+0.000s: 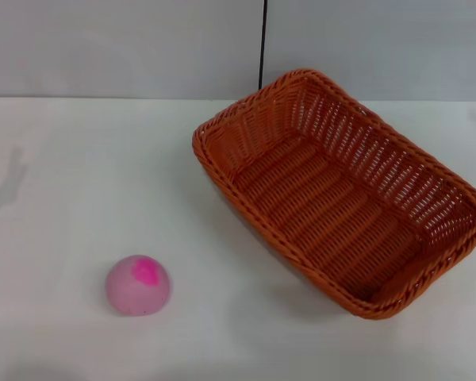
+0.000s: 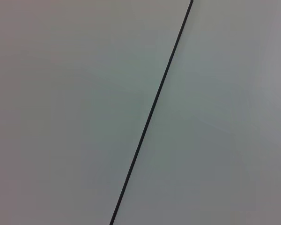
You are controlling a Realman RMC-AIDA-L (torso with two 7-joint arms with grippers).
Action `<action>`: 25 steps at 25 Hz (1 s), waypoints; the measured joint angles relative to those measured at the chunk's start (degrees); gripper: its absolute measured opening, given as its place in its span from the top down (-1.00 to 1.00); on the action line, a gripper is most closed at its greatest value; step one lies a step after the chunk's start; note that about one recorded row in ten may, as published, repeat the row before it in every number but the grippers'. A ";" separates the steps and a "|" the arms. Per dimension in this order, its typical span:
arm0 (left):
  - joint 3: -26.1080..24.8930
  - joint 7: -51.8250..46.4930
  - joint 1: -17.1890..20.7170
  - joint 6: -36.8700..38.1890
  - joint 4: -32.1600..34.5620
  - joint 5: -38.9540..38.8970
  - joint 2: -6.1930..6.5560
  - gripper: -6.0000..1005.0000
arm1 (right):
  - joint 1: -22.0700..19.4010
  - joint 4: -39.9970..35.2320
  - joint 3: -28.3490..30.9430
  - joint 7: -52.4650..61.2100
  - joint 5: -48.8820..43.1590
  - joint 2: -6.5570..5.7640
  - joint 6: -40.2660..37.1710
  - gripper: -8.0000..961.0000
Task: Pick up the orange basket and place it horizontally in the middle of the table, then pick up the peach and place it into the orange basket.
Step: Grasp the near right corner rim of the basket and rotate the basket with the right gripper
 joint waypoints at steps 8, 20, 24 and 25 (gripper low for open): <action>-0.02 0.00 0.07 -0.24 0.27 -0.01 -0.07 -0.59 | 9.28 10.43 -13.85 0.87 -11.27 -0.38 2.40 -0.30; 0.08 0.00 0.63 -0.34 0.63 0.00 -0.09 -0.59 | 10.35 17.01 -24.99 1.48 -11.42 4.10 9.08 -0.27; 0.14 0.00 0.68 -0.33 0.70 0.00 -0.17 -0.59 | 9.76 17.11 -28.05 1.76 -12.04 5.93 10.97 -0.26; 0.14 0.00 0.70 -0.34 0.71 -0.01 -0.17 -0.59 | 9.63 17.11 -28.70 1.92 -12.26 6.21 11.43 -0.26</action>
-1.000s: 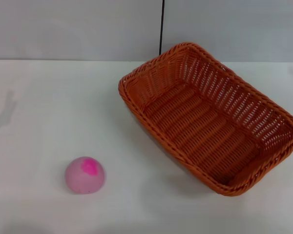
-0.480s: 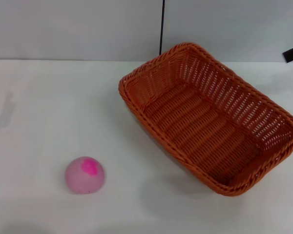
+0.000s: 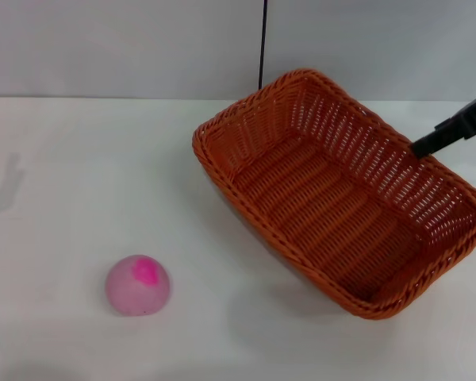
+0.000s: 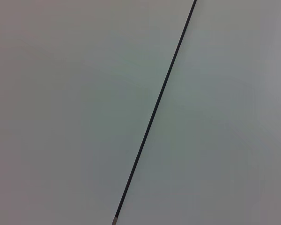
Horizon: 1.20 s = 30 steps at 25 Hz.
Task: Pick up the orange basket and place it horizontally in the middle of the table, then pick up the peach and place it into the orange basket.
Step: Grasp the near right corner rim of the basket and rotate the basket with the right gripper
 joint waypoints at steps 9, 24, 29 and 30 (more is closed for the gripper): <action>-0.09 0.00 0.27 0.01 0.01 0.00 0.06 -0.59 | -0.57 2.12 -4.58 0.20 -0.98 2.69 3.00 -0.24; -0.16 0.00 0.20 0.22 -0.02 0.00 0.09 -0.59 | -0.87 3.50 -7.10 0.14 -2.92 3.30 4.45 0.12; -0.17 0.21 -0.05 0.52 -0.01 0.00 0.09 -0.59 | -1.12 2.95 -6.82 0.10 -2.80 3.33 4.22 0.51; -0.17 0.21 -0.05 0.52 -0.01 0.00 0.09 -0.59 | -1.17 2.86 -6.73 0.10 -2.80 3.34 4.18 0.59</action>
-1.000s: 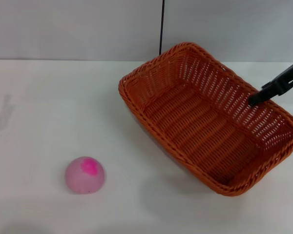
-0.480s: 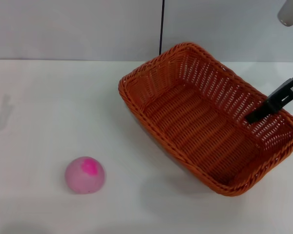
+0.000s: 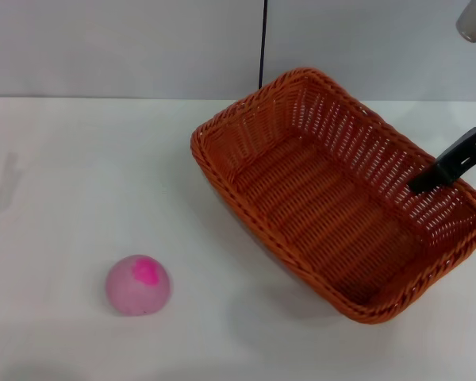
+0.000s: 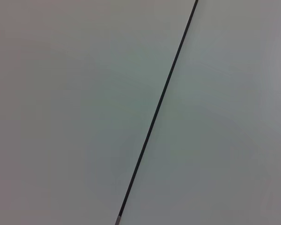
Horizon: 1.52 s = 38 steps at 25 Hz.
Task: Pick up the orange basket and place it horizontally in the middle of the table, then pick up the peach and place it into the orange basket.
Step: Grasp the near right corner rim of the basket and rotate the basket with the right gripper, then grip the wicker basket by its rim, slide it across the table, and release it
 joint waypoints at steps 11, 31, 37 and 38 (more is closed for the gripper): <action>-0.17 0.21 -0.10 0.14 0.02 0.00 0.05 -0.59 | -3.75 -5.95 1.37 -0.24 10.52 -0.88 -4.30 0.69; -0.25 0.32 -0.65 0.64 -0.52 -0.10 0.23 -0.59 | -0.98 -13.33 8.60 -16.34 18.19 -9.74 -19.69 0.69; -0.25 0.18 -0.72 0.79 -0.61 -0.08 0.04 -0.59 | 4.68 -7.23 5.57 -23.98 12.02 -8.87 -16.96 0.69; -0.24 0.16 -0.75 0.80 -0.59 -0.08 0.02 -0.59 | 5.49 -5.83 4.82 -25.02 11.86 -8.59 -15.58 0.69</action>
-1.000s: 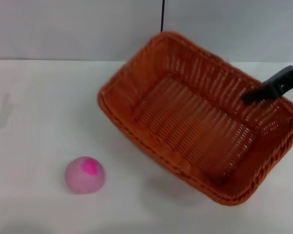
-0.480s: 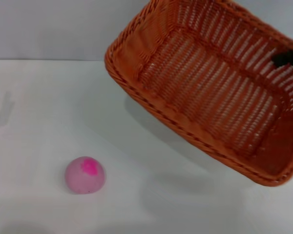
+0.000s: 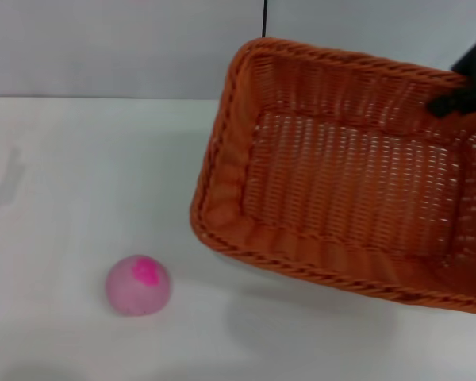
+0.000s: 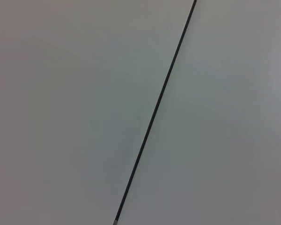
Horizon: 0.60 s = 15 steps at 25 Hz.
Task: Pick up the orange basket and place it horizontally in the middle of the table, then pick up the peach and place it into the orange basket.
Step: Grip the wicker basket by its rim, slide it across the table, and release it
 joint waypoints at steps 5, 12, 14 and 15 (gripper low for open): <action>0.30 -0.13 -0.06 0.01 0.04 0.00 -0.03 -0.59 | 2.82 6.36 -6.12 -3.37 -0.32 1.81 7.24 0.69; 0.44 -0.30 -0.09 0.01 0.11 0.22 -0.11 -0.58 | 4.07 9.45 -12.33 -5.29 -0.37 5.41 14.34 0.69; 0.44 -0.30 -0.09 0.01 0.11 0.22 -0.11 -0.58 | 4.22 9.45 -12.50 -5.83 -0.37 6.28 15.33 0.69; 0.48 -0.34 -0.11 0.01 0.26 0.31 -0.11 -0.58 | 4.34 9.44 -12.53 -6.05 -0.37 6.62 15.75 0.69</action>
